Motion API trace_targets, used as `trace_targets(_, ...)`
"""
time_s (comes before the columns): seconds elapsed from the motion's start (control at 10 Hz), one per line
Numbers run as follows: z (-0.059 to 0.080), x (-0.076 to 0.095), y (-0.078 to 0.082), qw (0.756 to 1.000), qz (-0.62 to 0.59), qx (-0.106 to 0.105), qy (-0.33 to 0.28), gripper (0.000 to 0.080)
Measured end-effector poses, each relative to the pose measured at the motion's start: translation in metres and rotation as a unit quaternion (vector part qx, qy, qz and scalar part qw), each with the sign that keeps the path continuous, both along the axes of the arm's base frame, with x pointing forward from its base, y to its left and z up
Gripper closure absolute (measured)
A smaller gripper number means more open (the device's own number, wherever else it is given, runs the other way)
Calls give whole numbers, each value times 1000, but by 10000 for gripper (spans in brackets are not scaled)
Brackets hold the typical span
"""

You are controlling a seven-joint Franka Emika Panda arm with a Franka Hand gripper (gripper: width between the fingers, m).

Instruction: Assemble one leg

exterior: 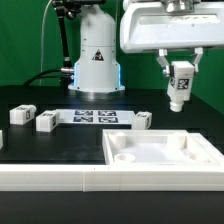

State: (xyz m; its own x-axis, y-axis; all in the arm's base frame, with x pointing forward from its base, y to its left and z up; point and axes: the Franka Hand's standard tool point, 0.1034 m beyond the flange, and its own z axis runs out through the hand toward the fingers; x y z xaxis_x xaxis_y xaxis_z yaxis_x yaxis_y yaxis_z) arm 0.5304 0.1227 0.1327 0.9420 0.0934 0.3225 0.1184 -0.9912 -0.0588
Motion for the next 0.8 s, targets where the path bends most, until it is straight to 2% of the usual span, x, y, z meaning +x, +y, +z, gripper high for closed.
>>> trace_targets(0.2,-5,24,10,1000,3,4,-7,508)
trace_targets(0.8,-7,26,8,1000,17,-2,-7,508)
